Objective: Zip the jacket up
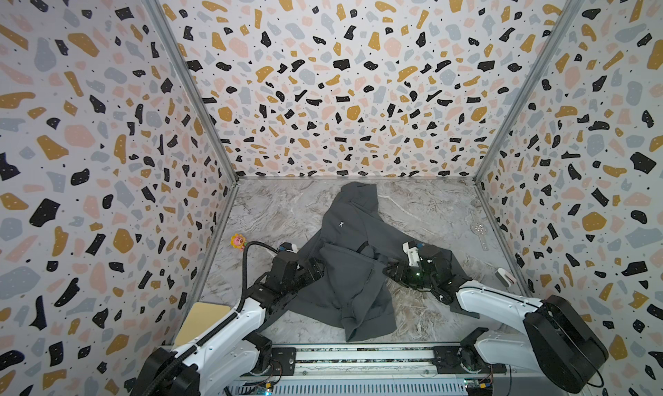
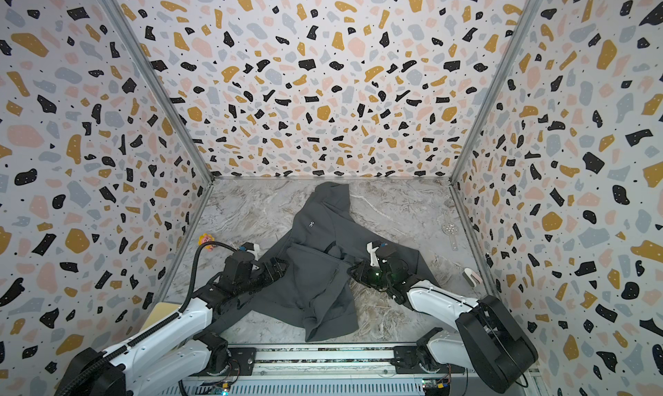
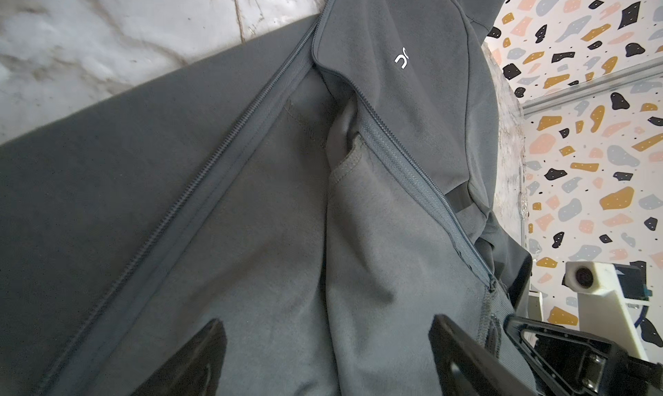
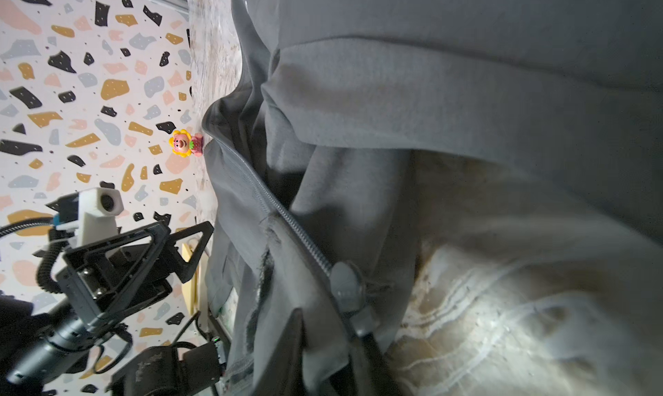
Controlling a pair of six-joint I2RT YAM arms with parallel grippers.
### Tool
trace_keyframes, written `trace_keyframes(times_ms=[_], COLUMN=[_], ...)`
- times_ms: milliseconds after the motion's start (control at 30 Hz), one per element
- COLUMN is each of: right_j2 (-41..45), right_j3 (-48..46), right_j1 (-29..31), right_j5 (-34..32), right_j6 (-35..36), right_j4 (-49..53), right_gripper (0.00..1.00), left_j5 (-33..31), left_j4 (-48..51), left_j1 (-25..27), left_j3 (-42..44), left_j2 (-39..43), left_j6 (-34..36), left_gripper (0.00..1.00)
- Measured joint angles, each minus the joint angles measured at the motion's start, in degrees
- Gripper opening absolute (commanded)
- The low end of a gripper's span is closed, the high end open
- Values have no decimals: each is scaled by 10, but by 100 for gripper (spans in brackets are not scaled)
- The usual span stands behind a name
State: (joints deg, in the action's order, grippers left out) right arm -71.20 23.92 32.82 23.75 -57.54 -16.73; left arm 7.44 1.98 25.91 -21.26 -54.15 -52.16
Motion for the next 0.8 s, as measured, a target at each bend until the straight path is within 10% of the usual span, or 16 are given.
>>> trace_keyframes(times_ms=[533,800], right_j2=[-81,-282], right_j3=[297,393], right_j1=[377,469], right_j5=[-311,-413], right_j6=[252,267], right_j4=[176,270], right_gripper=[0,0], left_j5=[23,32], left_j4=[-92,-120], left_j1=[0,0], left_j3=[23,60], left_j2=[0,5], left_j6=[-54,-82], left_gripper=[81,52])
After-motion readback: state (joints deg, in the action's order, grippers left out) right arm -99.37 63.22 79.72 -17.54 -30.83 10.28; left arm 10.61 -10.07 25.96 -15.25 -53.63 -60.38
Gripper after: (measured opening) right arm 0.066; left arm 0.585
